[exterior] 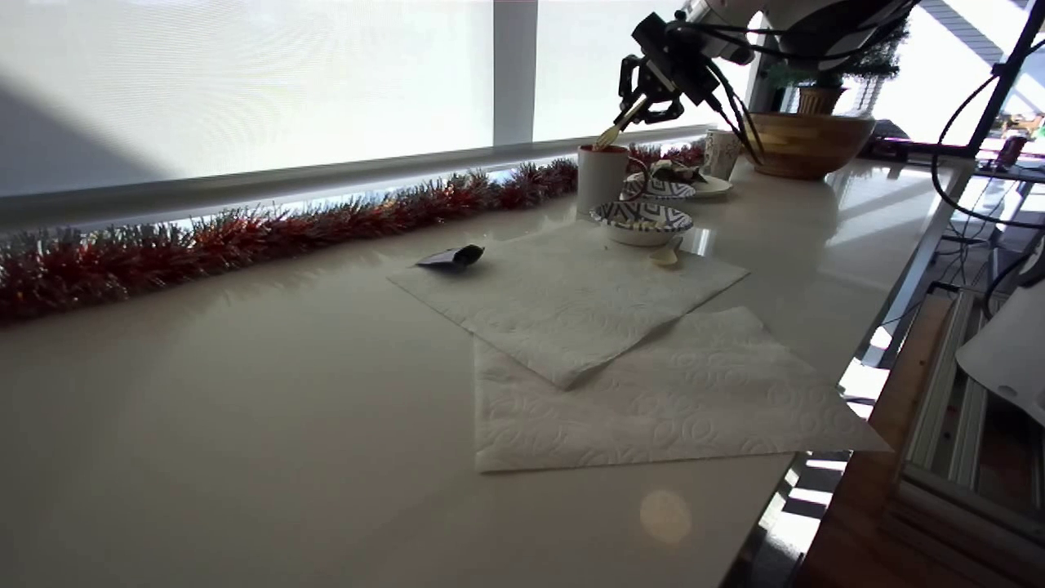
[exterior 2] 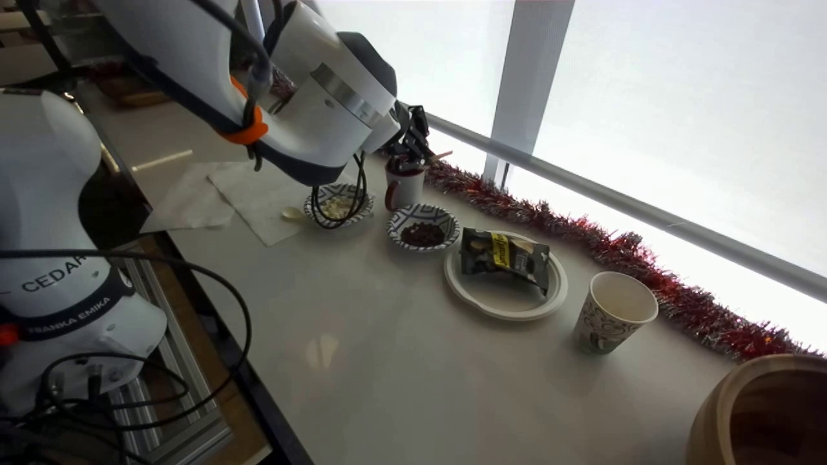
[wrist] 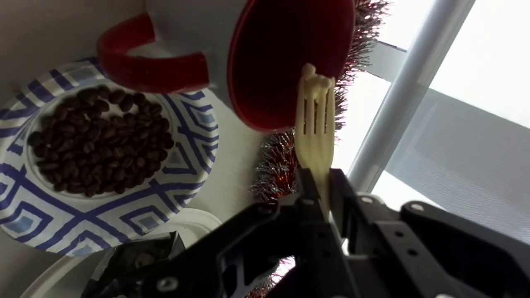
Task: Use the white fork to place one object from the bowl on the left into the mug.
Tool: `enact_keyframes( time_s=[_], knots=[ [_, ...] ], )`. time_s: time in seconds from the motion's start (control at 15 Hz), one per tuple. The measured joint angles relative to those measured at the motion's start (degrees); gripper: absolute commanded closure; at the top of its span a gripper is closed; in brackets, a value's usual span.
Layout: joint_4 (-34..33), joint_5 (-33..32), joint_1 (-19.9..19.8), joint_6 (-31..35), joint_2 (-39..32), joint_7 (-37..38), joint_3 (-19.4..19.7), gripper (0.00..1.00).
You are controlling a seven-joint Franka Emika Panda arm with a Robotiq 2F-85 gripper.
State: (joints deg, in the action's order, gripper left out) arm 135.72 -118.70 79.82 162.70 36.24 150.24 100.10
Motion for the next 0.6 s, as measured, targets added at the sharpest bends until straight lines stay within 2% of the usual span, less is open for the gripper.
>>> enact_keyframes(
  time_s=[0.33, 0.6],
  knots=[
    [0.01, 0.05, -0.28, -5.92, 7.91, -2.99, -1.30, 0.97],
    [1.13, 3.48, -0.47, -9.18, 10.94, -7.63, -2.47, 0.97]
  ],
)
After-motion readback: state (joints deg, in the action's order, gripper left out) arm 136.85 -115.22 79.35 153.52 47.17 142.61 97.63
